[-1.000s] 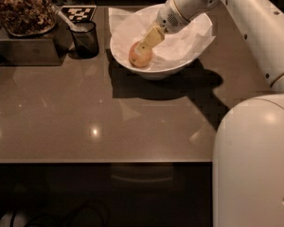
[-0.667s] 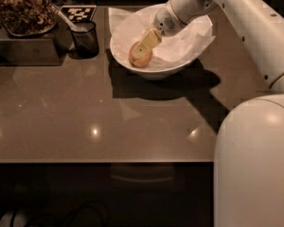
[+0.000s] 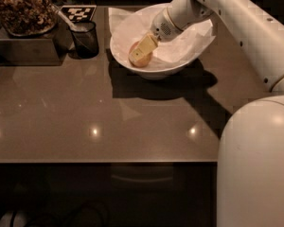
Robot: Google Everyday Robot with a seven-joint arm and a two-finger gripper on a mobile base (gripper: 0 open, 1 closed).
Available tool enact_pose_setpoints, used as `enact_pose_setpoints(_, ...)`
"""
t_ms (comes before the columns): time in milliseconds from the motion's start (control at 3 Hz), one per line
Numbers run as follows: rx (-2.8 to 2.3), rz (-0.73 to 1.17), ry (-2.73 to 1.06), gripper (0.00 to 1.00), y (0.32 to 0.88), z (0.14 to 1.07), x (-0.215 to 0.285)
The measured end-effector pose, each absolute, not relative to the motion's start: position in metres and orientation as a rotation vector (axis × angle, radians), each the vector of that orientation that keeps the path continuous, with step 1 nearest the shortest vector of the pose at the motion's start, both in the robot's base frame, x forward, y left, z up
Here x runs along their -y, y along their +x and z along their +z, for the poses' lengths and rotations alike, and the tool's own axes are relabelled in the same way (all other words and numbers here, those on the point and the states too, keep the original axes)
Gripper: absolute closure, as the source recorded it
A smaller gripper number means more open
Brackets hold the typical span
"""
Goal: Pick apple from white bowl
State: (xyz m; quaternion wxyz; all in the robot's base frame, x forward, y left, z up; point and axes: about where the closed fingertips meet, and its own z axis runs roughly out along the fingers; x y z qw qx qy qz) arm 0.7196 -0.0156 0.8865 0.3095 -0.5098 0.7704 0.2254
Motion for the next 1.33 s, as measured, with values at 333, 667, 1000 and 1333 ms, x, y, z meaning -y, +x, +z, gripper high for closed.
enact_pose_setpoints(333,-2.053,0.591,-1.323,0.27,0.723,0.88,0.014)
enact_pose_setpoints(667,-2.071,0.59,-1.308,0.27,0.726,0.873,0.014)
enact_pose_setpoints(1000,-2.071,0.59,-1.308,0.27,0.726,0.873,0.014)
enact_pose_setpoints(1333,-2.093,0.572,-1.303,0.45,0.729,0.866,0.017)
